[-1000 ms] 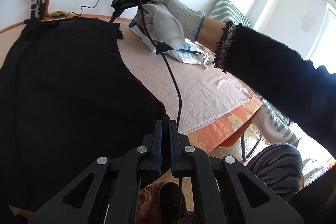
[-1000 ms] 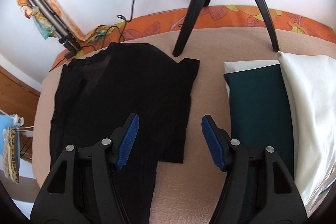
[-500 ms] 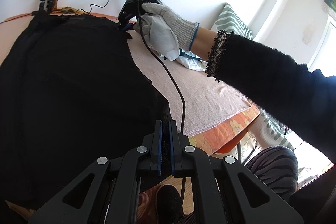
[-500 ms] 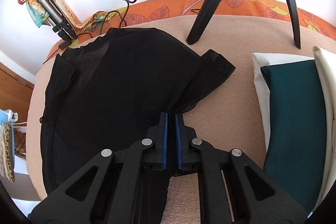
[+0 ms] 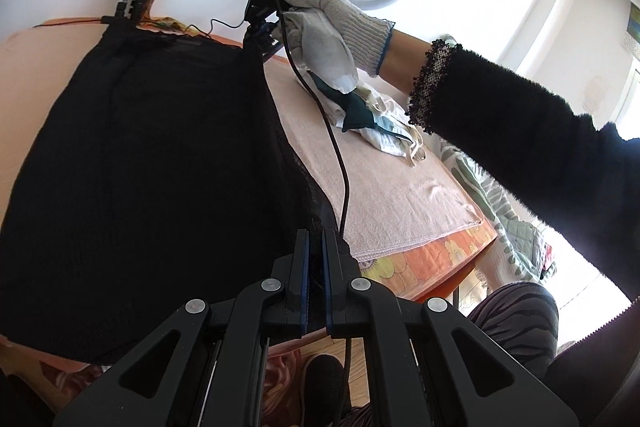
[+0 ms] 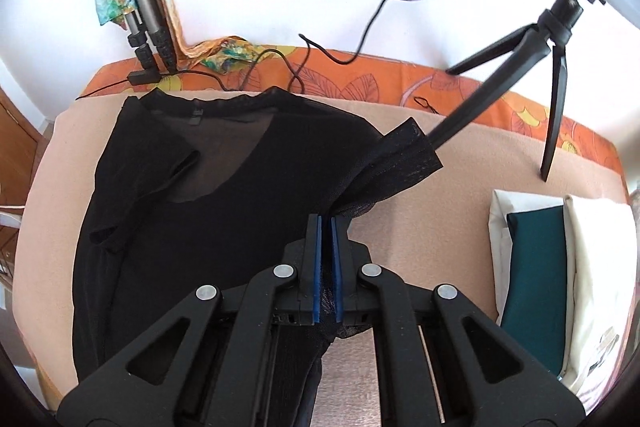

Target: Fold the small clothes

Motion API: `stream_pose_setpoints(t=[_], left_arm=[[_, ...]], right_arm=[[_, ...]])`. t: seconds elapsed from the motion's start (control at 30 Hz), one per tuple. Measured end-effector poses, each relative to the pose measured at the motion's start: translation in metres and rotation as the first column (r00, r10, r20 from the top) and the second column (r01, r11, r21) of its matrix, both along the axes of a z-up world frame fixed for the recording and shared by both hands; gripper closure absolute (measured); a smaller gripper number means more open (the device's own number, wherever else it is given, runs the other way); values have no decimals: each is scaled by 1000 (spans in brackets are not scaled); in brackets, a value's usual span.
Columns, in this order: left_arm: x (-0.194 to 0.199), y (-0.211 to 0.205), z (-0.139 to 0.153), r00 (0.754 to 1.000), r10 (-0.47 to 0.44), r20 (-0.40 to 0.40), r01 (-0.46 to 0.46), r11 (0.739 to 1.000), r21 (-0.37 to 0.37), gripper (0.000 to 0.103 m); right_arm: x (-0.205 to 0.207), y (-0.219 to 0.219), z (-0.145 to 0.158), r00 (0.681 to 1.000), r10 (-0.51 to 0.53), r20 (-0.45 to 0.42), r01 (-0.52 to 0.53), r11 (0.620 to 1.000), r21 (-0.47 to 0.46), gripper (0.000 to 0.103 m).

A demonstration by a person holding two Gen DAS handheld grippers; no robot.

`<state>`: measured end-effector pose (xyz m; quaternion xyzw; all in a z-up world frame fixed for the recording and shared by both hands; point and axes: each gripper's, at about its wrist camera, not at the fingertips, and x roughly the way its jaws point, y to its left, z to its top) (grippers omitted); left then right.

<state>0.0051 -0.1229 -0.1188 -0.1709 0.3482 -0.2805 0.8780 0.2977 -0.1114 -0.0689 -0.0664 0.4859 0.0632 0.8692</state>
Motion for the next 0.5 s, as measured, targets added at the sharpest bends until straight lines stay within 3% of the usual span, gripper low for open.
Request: stream_pose_setpoints(t=[0.23,0.5], left_arm=[[-3,35,-8,996,81,-25,-83,995,-60,99],[-7,58,-21,989,130,-64,-134,988,-72,99]], right_arm=[[2,62,-8,998,64,13,-62,994,-94,98],[6,113,-28,995,98,-6,-98,984,-148,98]])
